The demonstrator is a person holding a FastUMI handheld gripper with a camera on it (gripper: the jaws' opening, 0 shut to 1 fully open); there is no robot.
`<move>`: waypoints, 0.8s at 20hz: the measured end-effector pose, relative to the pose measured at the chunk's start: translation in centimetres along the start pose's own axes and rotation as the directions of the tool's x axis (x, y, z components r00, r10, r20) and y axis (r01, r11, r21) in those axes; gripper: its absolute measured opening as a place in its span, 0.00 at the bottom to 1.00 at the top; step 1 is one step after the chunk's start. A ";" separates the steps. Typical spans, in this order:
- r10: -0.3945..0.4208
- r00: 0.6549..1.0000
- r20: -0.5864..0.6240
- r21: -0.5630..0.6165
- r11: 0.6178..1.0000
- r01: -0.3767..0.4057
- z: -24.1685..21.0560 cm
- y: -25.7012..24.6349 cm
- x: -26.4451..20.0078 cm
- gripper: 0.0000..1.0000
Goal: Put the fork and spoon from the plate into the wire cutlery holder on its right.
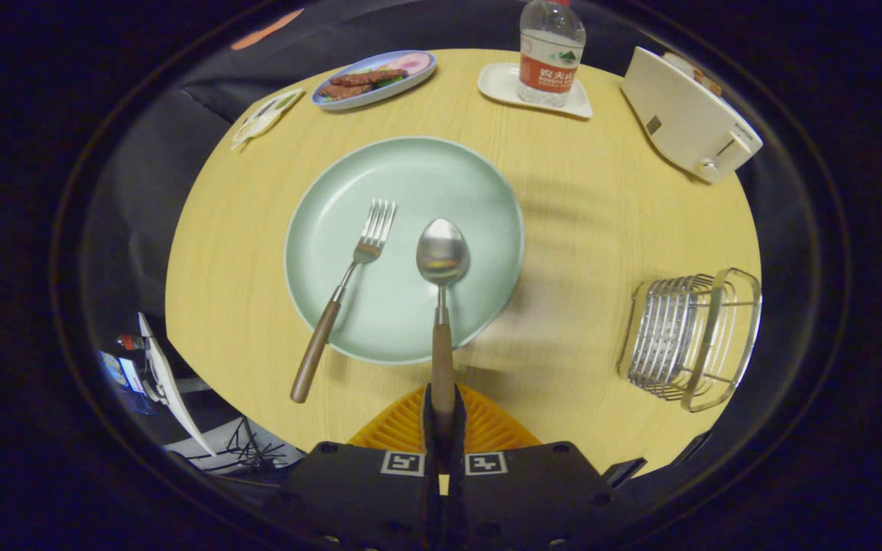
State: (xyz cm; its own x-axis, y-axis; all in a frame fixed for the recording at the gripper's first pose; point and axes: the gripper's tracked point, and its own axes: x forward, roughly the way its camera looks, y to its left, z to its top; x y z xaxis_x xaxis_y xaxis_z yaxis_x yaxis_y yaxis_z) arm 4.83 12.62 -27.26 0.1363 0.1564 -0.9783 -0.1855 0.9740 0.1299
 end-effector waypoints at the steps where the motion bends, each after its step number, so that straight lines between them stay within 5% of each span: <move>1: 0.009 1.000 0.018 0.000 1.000 -0.009 0.0 -0.1 -1.3 0.05; 10: -0.003 0.990 0.144 0.133 0.991 -0.017 -1.8 -7.7 -14.2 0.00; 16: -0.050 0.998 0.045 0.291 0.956 0.035 -4.6 -14.6 -14.4 0.00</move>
State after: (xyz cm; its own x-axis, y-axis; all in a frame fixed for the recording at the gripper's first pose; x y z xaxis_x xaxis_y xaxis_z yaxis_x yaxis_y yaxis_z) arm 1.14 -4.54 -15.84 0.1893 0.1150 -0.9752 0.1102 0.9844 0.1374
